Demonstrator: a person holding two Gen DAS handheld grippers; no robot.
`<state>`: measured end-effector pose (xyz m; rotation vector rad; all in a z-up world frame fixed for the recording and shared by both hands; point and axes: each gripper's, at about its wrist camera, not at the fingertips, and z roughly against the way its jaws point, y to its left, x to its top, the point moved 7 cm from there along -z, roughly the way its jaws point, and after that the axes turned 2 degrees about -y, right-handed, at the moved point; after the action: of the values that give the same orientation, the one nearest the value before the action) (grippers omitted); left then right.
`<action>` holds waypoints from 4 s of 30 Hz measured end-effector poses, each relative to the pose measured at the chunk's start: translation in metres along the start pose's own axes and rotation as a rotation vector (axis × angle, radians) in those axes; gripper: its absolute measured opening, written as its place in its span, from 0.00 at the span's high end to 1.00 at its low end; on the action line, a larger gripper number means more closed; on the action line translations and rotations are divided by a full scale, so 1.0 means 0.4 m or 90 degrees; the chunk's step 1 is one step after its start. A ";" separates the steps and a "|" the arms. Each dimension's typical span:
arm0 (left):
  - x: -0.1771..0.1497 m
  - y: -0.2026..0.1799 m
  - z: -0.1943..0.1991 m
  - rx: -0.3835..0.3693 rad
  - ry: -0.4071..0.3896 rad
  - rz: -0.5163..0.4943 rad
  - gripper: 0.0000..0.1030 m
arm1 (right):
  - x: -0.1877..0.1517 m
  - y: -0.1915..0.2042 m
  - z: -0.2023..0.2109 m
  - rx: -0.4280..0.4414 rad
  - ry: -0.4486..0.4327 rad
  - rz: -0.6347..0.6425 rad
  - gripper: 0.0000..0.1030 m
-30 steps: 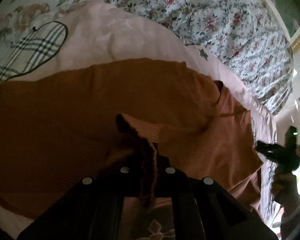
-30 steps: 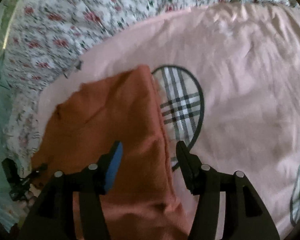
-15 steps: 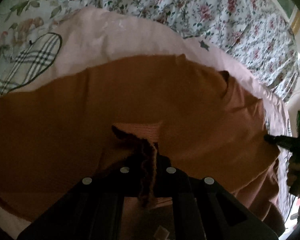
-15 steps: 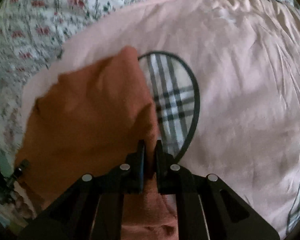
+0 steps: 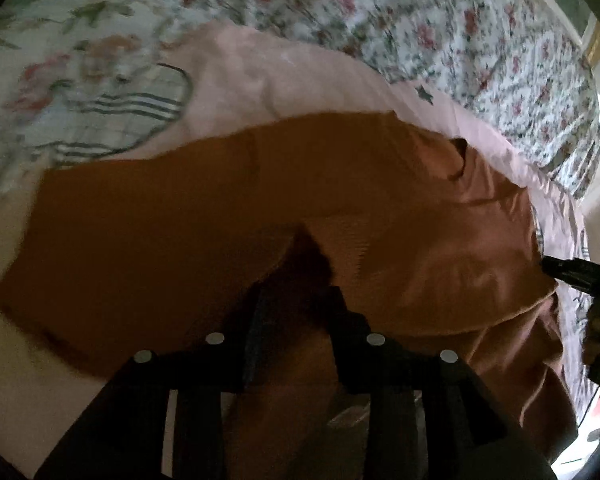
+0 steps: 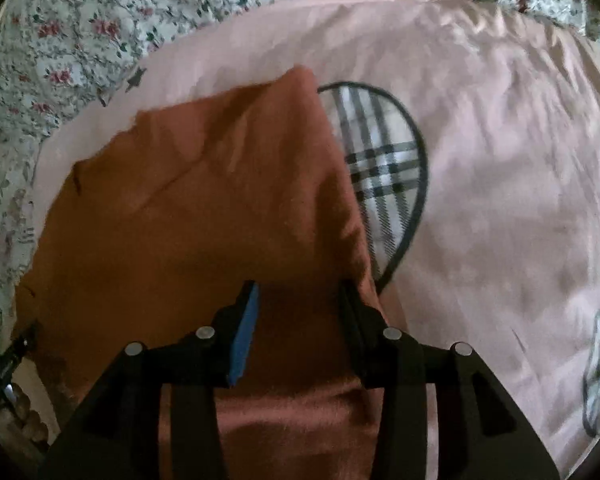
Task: Fold small clothes
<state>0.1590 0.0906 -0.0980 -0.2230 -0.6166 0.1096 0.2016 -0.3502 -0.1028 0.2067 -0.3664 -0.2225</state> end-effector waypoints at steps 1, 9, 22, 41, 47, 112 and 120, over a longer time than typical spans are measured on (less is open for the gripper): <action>-0.002 0.014 0.016 0.010 -0.008 -0.003 0.56 | -0.009 0.008 0.018 0.014 -0.003 0.000 0.58; 0.002 0.061 0.025 0.086 -0.003 -0.024 0.20 | -0.115 0.153 0.077 0.107 0.019 0.011 0.55; 0.007 0.072 -0.055 0.031 0.043 -0.007 0.97 | -0.176 0.229 0.096 0.128 0.039 0.025 0.54; 0.185 -0.594 -0.048 -0.264 -0.029 -0.125 0.98 | -0.081 0.091 0.112 0.136 -0.012 -0.071 0.54; 0.118 -0.770 -0.216 -0.281 0.049 -0.167 0.98 | -0.061 -0.024 0.122 0.124 -0.021 -0.116 0.54; -0.116 0.051 -0.059 0.154 0.050 0.078 0.79 | 0.028 0.006 -0.085 0.051 -0.011 -0.011 0.96; -0.187 0.026 0.049 0.124 0.074 0.077 0.61 | -0.012 0.000 0.039 0.083 -0.019 -0.030 0.88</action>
<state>0.0863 0.0917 -0.1269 -0.0774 -0.4730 0.2709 0.1912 -0.3517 -0.0900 0.3415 -0.4067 -0.2481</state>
